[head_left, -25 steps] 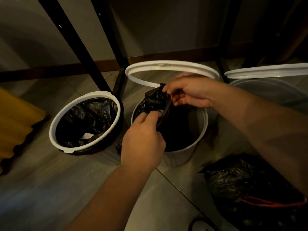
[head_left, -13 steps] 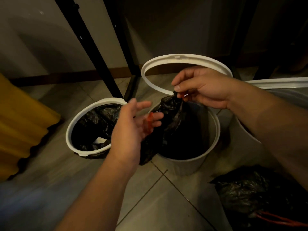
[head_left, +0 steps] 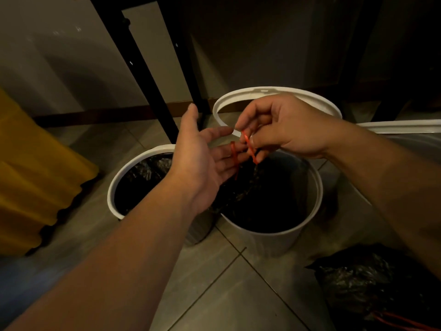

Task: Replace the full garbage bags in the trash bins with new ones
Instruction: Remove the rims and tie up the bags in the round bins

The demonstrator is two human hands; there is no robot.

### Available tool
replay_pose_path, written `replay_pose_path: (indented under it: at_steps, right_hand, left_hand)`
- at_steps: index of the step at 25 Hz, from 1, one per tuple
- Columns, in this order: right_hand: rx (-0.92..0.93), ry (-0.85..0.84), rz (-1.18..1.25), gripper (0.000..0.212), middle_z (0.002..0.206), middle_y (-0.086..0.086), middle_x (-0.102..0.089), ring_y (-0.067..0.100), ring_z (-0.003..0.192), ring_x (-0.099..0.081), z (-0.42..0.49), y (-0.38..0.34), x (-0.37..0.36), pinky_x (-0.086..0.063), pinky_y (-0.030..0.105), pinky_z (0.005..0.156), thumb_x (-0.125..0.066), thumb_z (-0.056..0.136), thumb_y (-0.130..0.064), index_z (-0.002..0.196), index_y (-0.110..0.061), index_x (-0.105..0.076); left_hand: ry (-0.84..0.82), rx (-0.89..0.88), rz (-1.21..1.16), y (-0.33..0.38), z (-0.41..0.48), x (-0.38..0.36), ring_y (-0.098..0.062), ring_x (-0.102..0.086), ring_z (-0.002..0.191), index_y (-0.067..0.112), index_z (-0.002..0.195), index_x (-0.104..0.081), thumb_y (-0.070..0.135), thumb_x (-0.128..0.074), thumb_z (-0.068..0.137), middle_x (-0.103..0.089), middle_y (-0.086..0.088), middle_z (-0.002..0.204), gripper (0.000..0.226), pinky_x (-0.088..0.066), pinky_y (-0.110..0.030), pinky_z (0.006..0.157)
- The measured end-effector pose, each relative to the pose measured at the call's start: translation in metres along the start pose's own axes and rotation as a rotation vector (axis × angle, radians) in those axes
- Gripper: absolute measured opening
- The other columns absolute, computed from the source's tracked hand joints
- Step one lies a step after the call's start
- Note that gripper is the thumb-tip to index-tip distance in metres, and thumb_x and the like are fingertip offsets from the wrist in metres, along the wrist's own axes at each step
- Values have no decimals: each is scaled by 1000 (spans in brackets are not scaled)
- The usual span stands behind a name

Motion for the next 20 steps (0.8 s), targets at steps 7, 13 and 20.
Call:
replay_pose_path:
  at_steps: [7,13,20]
  right_hand:
    - [41,178,-123,32,96,5,-67,9,66,-69,-10,2,12,-56,24,62,-83,84,-4,109,-19,-68]
    - [1,-37,-317,59,117,-21,-73,-5,112,-66,-13,21,-25,-51,10,91,-94,73,-24,121,-41,-64]
    - [-109,91,-288,31,102,-8,-79,8,100,-74,-5,70,-47,-58,43,97,-88,78,-40,105,-30,-75]
  left_hand:
    - [-78,64,-158,-9,2,-2,-31,-72,117,17,136,-61,84,-31,91,-75,-17,122,86,-37,-48,117]
    - [-111,10,-109,5,0,1,-36,-72,115,13,135,-61,82,-32,94,-74,-22,123,86,-51,-49,105]
    - [-83,-49,-63,15,-2,3,-30,-71,118,11,129,-69,82,-31,93,-76,-15,122,87,-56,-44,100]
Point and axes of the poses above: each hand's wrist, its own z-axis towards the middle knuckle, its own x-axis out of the back of the hand, y = z × x, the point moved 10 cm from there along z, towards the middle knuckle
